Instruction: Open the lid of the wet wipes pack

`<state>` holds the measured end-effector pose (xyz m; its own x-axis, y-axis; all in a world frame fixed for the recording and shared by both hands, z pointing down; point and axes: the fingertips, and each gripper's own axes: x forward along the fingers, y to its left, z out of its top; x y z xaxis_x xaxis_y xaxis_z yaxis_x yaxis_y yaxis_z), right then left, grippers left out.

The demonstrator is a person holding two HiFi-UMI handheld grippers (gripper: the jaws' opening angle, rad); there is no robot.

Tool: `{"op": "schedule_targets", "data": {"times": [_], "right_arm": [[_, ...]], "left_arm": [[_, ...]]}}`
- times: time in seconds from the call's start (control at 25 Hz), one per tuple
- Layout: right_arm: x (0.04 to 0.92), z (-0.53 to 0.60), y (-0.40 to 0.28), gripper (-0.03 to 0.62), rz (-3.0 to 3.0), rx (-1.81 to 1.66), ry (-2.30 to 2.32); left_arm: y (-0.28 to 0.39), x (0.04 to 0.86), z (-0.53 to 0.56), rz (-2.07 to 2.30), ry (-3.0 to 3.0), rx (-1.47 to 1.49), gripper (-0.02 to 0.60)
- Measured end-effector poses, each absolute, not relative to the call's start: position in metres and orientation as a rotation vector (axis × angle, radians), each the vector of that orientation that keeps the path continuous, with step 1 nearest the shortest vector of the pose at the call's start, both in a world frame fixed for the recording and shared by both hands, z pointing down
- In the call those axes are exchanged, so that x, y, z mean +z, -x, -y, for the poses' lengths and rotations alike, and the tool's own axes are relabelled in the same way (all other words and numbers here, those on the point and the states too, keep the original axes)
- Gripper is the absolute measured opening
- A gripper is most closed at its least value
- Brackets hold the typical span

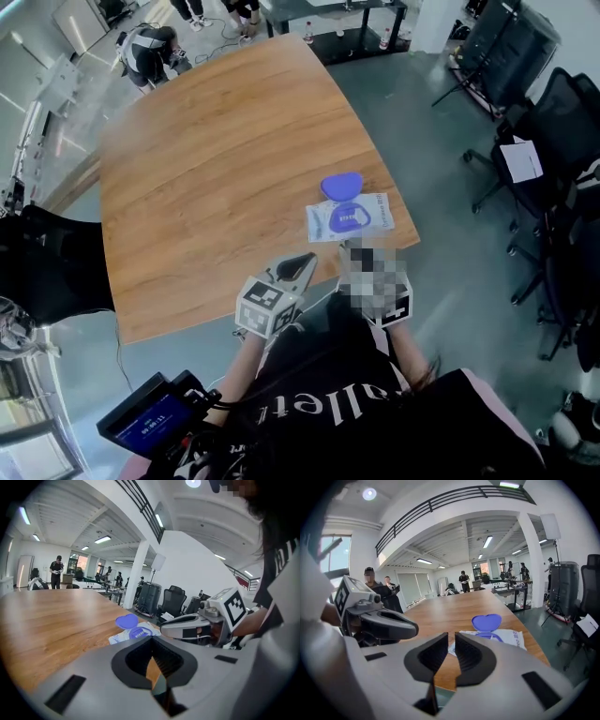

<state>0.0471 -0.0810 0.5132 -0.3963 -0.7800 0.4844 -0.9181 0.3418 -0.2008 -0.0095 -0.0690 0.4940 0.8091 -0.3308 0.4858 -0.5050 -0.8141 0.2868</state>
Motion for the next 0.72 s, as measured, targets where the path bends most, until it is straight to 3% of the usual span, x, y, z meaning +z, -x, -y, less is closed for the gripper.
{"op": "schedule_targets", "data": {"times": [0.4,0.72], "right_arm": [[0.491,-0.001,0.007,0.048,2.306,0.714,-1.677],[0.494,-0.06,0.007,0.048,2.241,0.676,-1.737]], "left_arm": [[0.086,0.493,-0.028,0.572,-2.59,0.57,0.002],[0.089,0.507,-0.074,0.516,-2.568,0.503,0.002]]}}
